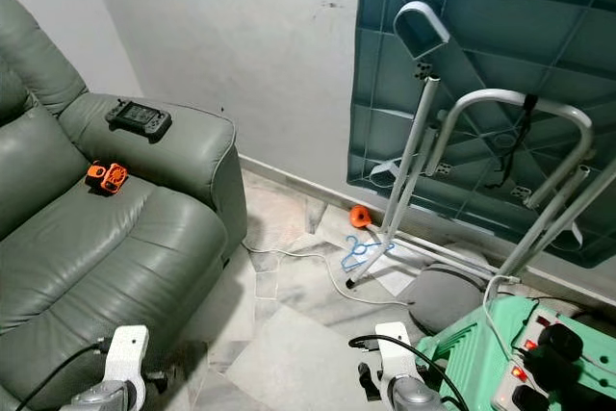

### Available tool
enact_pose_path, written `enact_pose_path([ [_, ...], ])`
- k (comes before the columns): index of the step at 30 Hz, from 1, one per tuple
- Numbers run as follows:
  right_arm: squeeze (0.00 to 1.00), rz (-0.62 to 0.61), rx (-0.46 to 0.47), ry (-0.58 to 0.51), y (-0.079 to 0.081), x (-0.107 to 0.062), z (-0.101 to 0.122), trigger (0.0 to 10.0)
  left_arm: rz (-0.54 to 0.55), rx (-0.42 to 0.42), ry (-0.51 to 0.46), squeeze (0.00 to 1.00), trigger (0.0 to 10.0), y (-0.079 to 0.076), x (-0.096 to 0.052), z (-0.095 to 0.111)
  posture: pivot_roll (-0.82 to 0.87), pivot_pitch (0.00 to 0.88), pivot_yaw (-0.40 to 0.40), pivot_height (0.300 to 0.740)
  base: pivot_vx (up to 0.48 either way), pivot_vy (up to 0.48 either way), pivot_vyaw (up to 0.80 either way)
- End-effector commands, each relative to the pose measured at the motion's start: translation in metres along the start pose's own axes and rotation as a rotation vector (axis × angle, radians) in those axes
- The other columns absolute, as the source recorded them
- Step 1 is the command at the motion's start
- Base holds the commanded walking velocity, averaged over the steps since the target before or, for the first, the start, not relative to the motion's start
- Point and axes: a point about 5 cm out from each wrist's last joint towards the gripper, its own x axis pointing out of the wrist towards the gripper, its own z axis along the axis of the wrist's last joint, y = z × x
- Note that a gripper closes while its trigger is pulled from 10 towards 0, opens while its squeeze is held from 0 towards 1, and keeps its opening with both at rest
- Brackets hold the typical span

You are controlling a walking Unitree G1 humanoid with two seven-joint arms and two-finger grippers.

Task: Move the pillow to the sofa

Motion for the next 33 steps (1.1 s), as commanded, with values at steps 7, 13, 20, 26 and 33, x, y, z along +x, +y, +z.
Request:
enact_pose_path([
  [7,0.0,0.018,0.062,0.015,0.001,0.0,-0.004,10.0,0.009,0.003,-0.008,0.0,10.0,0.003,0.0,0.005,-0.08,0.0,0.031,0.74,0.0,0.0,0.0],
  [13,0.0,0.037,0.07,0.024,0.002,0.0,-0.006,10.0,0.01,0.001,-0.007,0.0,10.0,0.004,0.0,0.004,-0.08,0.0,0.03,0.74,0.0,0.0,0.0],
  [20,0.0,0.08,0.057,0.02,0.008,0.0,-0.005,10.0,0.011,0.001,-0.005,0.0,10.0,0.004,0.0,0.003,-0.08,0.0,0.031,0.74,0.0,0.0,0.23],
  [26,0.0,0.079,0.047,0.019,0.008,0.0,-0.004,10.0,0.01,0.004,-0.005,0.0,10.0,0.004,0.0,0.004,-0.09,0.0,0.033,0.74,0.0,0.0,0.8],
  [33,0.0,0.077,0.03,0.02,0.008,0.0,-0.004,10.0,0.062,-0.009,-0.053,0.0,10.0,0.013,-0.001,0.015,-0.09,0.0,0.031,0.74,0.0,0.0,0.8],
])
